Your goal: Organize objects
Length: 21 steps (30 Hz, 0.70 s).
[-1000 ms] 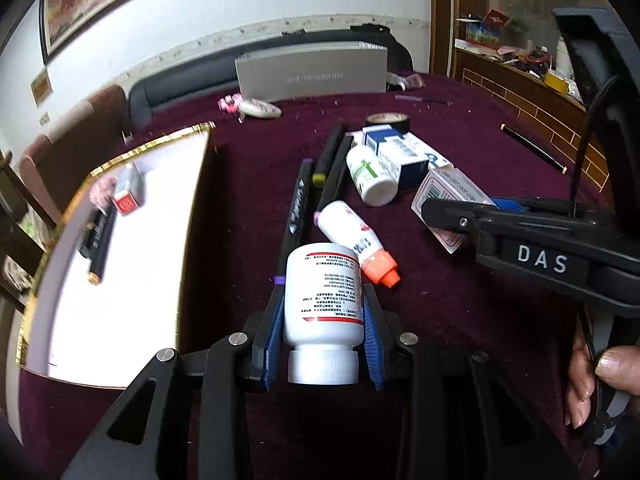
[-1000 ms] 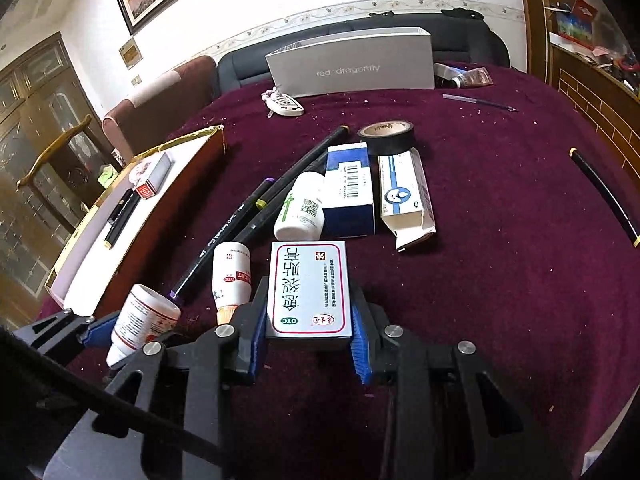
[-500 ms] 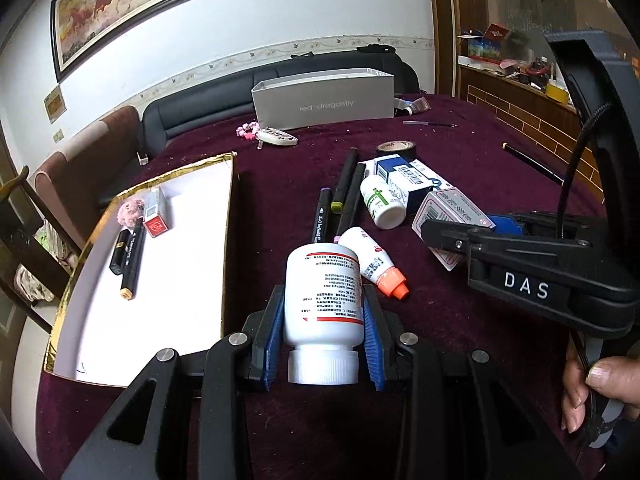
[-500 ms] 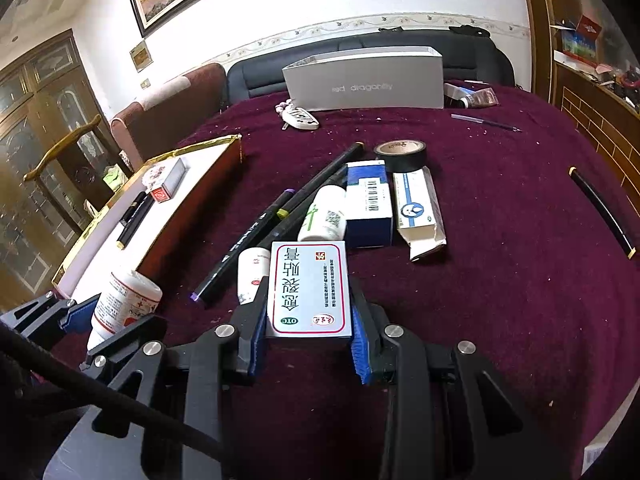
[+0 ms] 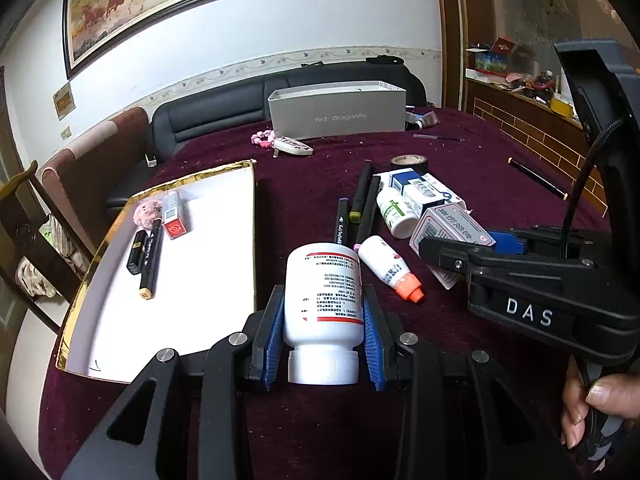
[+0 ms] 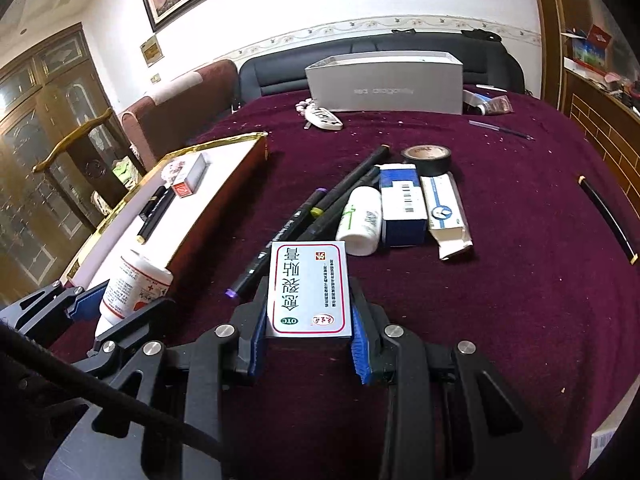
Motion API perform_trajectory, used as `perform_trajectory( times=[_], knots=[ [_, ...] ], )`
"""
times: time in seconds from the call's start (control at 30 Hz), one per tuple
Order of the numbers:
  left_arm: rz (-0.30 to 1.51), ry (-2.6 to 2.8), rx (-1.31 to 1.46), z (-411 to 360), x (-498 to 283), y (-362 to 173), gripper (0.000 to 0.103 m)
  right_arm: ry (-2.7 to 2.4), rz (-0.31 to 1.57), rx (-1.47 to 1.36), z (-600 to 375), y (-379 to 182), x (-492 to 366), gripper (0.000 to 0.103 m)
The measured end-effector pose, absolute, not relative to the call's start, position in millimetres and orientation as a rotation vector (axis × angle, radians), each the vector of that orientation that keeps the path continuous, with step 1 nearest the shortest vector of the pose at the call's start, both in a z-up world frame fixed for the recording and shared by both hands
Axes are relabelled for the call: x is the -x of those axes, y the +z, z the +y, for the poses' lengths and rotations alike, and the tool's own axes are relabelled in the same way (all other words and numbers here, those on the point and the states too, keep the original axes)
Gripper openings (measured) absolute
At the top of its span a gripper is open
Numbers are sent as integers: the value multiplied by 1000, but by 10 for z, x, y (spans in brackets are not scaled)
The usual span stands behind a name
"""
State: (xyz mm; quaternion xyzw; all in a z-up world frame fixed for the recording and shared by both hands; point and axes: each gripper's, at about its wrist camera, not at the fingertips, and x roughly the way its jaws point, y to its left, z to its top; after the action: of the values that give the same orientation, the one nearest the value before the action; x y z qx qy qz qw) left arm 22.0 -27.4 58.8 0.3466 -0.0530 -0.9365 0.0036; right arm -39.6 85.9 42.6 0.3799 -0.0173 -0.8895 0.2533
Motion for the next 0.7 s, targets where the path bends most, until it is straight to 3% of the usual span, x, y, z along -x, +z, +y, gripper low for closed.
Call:
perform_trajectory(
  times=[0.7],
  knots=[
    [-37, -2924, -1012, -726, -330, 701, 30, -2392, 68, -982, 337, 670, 262, 32]
  ],
)
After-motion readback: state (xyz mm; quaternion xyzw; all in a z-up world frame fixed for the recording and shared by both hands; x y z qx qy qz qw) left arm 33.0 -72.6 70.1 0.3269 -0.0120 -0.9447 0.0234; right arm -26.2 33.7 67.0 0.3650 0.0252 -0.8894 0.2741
